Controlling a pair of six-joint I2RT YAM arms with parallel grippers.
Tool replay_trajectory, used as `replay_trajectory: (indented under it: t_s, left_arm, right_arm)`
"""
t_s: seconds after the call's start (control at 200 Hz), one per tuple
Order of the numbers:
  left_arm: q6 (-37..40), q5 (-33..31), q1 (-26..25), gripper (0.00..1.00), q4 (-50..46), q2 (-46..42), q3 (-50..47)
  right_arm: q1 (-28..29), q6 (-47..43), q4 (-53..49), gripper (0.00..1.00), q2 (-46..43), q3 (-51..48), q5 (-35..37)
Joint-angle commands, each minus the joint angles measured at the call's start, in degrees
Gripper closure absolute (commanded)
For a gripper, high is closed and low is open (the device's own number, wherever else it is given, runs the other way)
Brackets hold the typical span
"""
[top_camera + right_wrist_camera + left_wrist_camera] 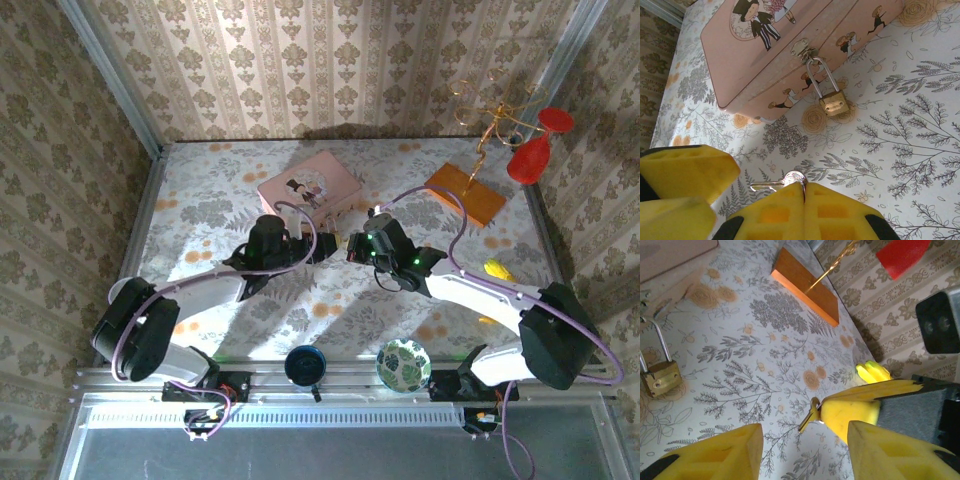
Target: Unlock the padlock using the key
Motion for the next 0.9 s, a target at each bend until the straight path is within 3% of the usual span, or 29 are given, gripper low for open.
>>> replay_trajectory:
  t_s: [0.0,0.71,0.895]
  left_arm:
    - [0.04,2.50,-0.02,0.54,1.16,1.35,1.46]
    - [-5.94,5.54,1.24,0.74,11.62,5.26,0.15]
    - [-6.11,5.70,1.27,0.72,11.53,5.63,-0.12]
  right_arm:
    - [0.22,1.16,2.03,1.00,-1.59,-0.81,0.54]
    - [0.20,1.77,3.59,1.00,-1.83,-0.99,-1.96]
    - [0.24,1.71,3.81,1.00,-1.98,-1.08,-1.92]
